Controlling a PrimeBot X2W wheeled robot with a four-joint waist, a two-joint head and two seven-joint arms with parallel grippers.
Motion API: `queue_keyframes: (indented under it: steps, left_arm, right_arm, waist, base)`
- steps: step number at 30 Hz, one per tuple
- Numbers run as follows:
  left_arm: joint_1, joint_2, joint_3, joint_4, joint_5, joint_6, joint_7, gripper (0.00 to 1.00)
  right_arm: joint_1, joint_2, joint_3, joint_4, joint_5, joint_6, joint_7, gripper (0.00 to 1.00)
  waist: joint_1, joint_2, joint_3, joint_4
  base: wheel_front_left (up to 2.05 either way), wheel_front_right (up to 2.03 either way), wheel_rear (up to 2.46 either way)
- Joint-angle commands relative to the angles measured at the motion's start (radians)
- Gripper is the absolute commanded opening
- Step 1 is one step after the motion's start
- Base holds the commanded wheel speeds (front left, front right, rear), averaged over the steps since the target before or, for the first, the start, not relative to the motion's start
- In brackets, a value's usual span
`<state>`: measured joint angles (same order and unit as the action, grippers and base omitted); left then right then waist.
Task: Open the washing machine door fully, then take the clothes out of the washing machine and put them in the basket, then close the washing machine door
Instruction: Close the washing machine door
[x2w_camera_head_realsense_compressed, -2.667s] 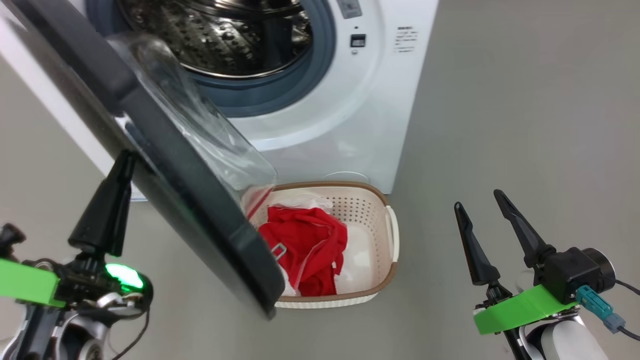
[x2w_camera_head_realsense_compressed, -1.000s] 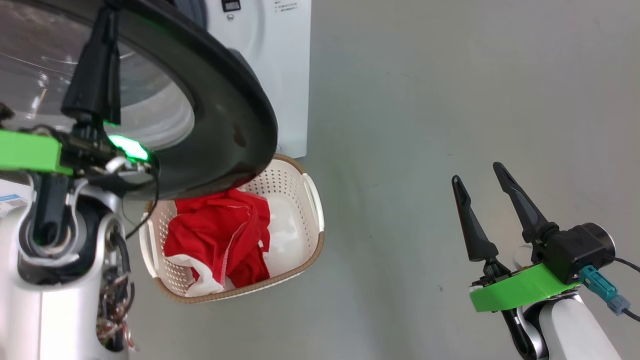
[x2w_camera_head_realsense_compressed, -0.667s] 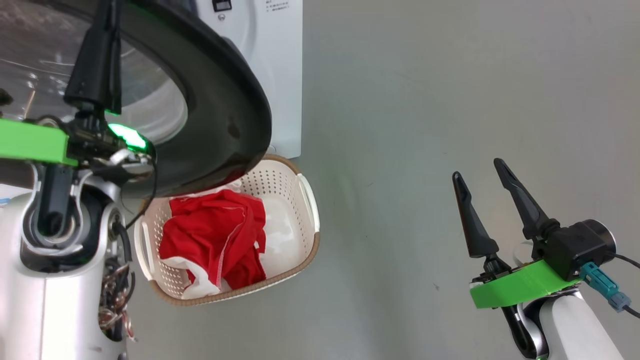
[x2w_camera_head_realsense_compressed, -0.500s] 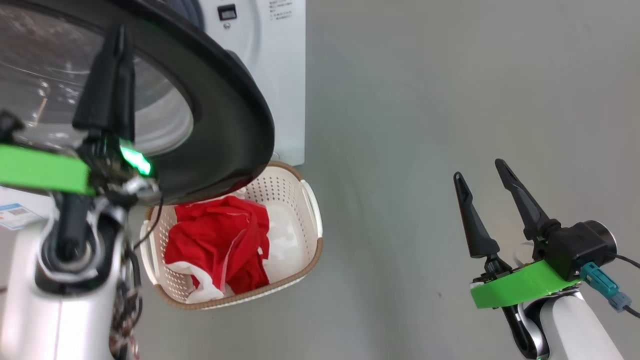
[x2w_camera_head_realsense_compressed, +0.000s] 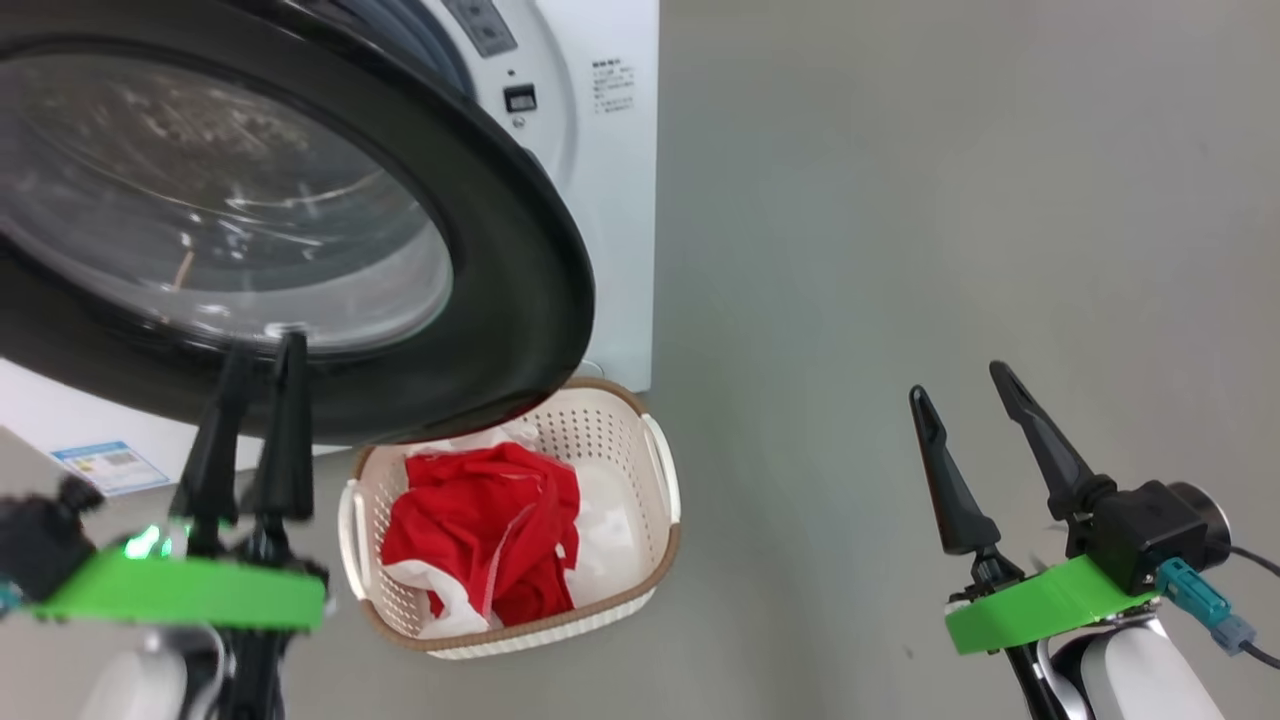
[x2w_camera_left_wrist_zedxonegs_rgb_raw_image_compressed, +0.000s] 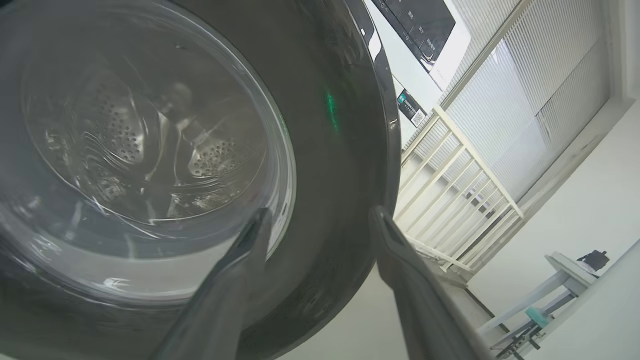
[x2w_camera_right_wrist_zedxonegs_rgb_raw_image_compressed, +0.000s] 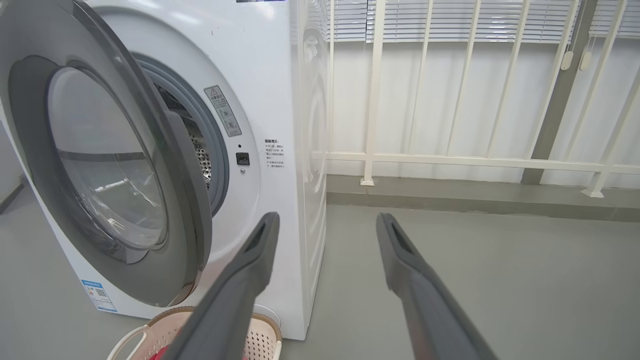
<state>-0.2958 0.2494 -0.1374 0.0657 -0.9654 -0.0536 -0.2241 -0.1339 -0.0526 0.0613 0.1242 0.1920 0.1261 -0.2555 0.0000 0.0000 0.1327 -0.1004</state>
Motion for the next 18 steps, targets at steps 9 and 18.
queue_keyframes:
  steps: [9, 18]
  left_arm:
    - [0.186, 0.016, 0.112, -0.028, 0.289, 0.003, -0.037, 1.00]
    - [0.331, -0.049, 0.210, -0.003, 0.542, -0.041, -0.038, 1.00]
  right_arm:
    - [0.032, 0.001, 0.018, -0.022, -0.001, 0.005, -0.006, 1.00]
    - [0.079, 0.001, 0.016, -0.028, -0.004, 0.005, -0.006, 1.00]
  waist:
    - [0.0000, 0.0000, -0.091, 0.044]
    - [0.0000, 0.0000, -0.136, 0.060]
  base:
    - [0.00, 0.00, 0.00]
    - [0.00, 0.00, 0.00]
